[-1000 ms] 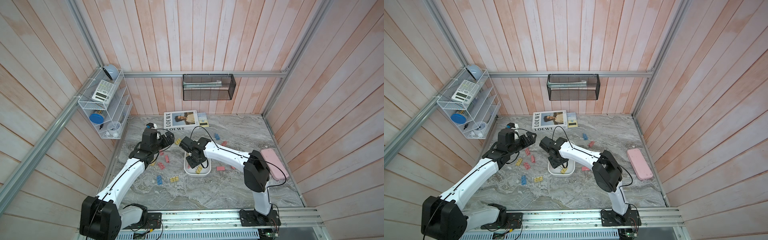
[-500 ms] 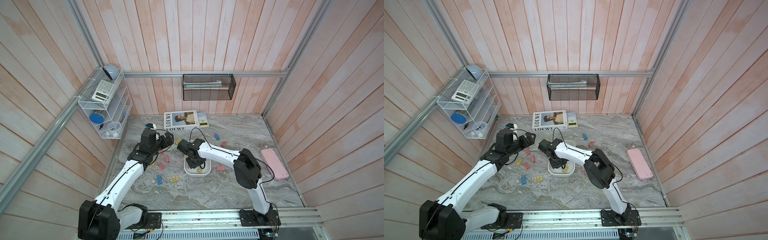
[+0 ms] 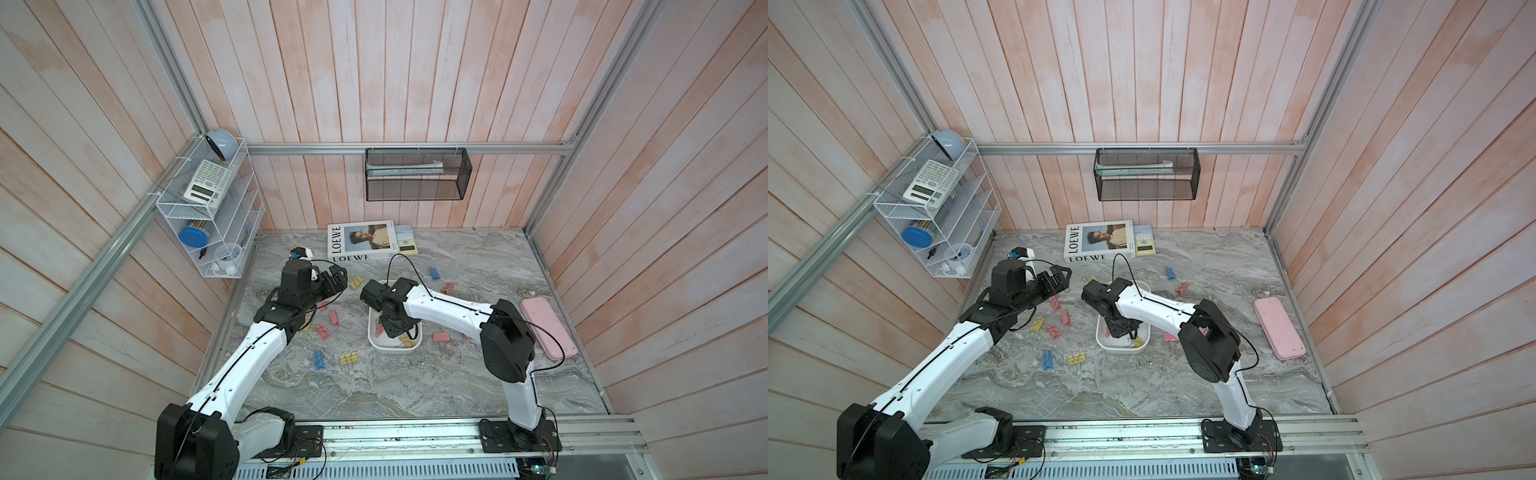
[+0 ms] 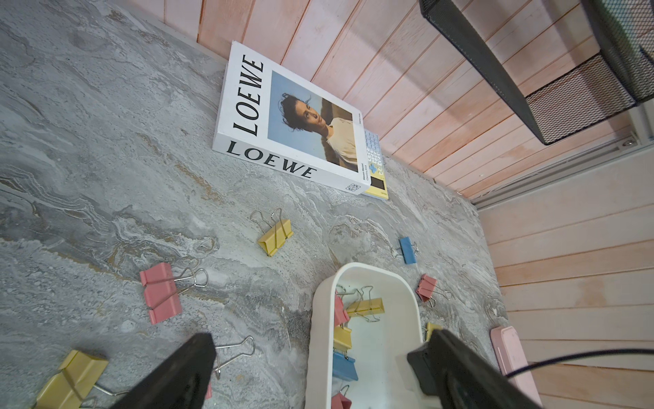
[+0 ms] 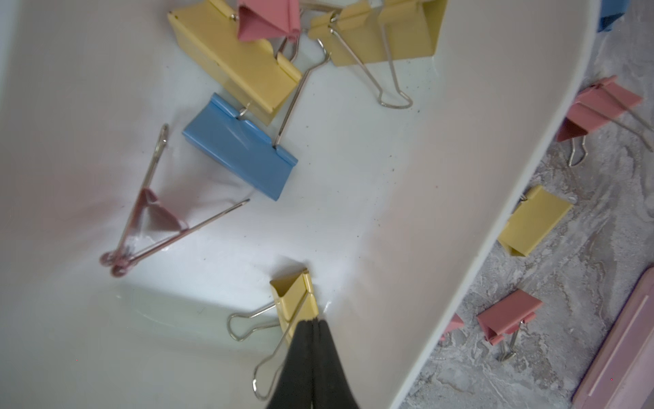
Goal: Take out the binder clips from the storage box
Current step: Pick up the binder clip from the storage box.
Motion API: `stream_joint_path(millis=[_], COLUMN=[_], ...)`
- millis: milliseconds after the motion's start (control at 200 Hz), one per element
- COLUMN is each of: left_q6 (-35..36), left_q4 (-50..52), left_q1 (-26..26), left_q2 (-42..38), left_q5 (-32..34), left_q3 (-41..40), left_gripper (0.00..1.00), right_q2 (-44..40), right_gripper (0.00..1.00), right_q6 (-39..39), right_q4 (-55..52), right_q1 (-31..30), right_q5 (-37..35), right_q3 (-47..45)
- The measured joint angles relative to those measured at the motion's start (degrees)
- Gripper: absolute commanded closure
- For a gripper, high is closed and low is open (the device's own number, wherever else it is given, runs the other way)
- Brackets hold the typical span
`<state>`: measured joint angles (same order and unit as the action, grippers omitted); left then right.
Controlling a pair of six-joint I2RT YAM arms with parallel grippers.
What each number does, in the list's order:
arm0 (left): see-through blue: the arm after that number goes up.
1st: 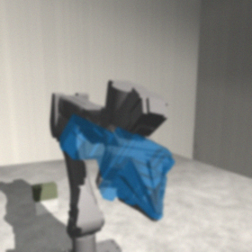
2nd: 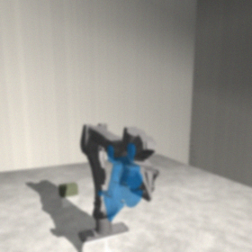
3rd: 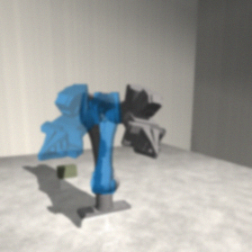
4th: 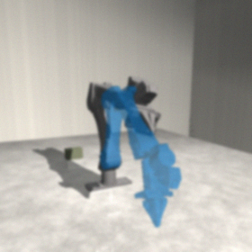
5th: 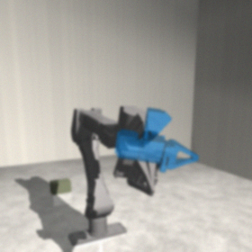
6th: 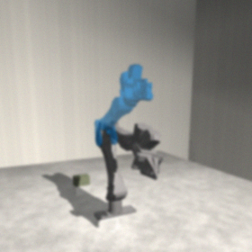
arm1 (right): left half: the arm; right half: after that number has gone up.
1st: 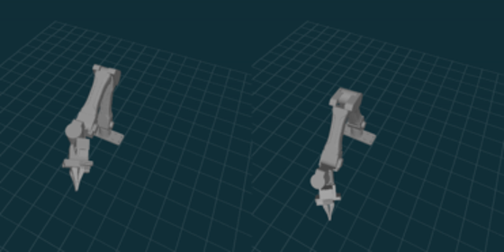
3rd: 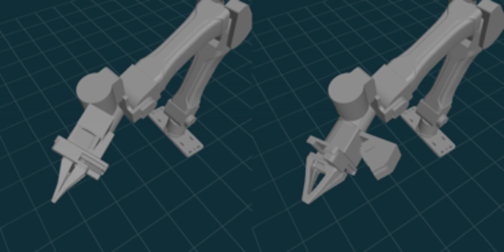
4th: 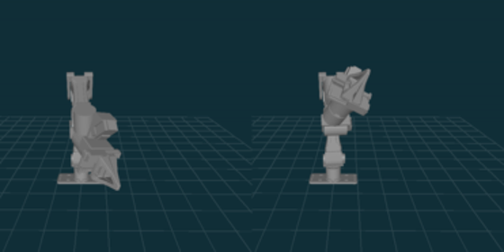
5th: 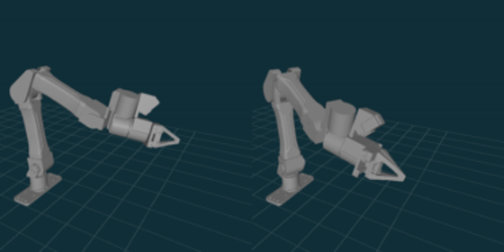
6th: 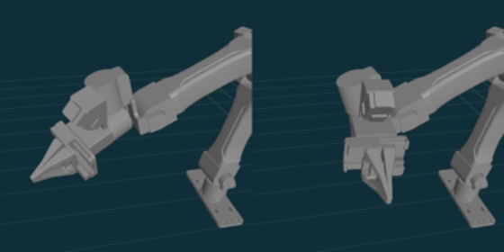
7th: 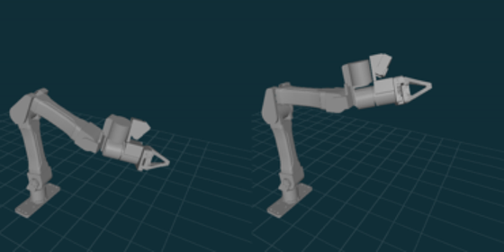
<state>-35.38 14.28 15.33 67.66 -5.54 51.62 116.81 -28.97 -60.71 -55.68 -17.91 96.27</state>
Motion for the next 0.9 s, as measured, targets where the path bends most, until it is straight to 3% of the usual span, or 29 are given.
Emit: stream_joint_path(millis=[45, 165, 655, 740, 895], left_q6=[0.02, 0.02, 0.02, 0.02, 0.02], left_q4=[0.02, 0.17, 0.98, 1.18, 1.4], left_q1=[0.0, 0.0, 0.0, 0.0, 0.0], left_q2=[-0.02, -0.13, -0.83, -0.98, -0.98], left_q5=[-0.02, -0.02, -0.15, -0.15, -0.17], left_q3=[0.0, 0.0, -0.02, -0.04, -0.04], left_gripper=[0.0, 0.0, 0.0, 0.0, 0.0], right_q2=[-0.72, -1.75, -0.28, 0.61, 1.33], right_gripper=[0.71, 0.6, 0.58, 0.65, 0.97], right_q6=[-0.02, 0.44, 0.5, 0.61, 0.61], right_q4=[0.0, -0.61, -1.81, -1.95, -2.4], right_q1=[0.0, -0.02, -3.21, -3.21, -3.21], right_q5=[0.09, 0.94, 3.37, 3.41, 2.84], right_q3=[0.0, 0.0, -1.86, -2.21, -3.19])
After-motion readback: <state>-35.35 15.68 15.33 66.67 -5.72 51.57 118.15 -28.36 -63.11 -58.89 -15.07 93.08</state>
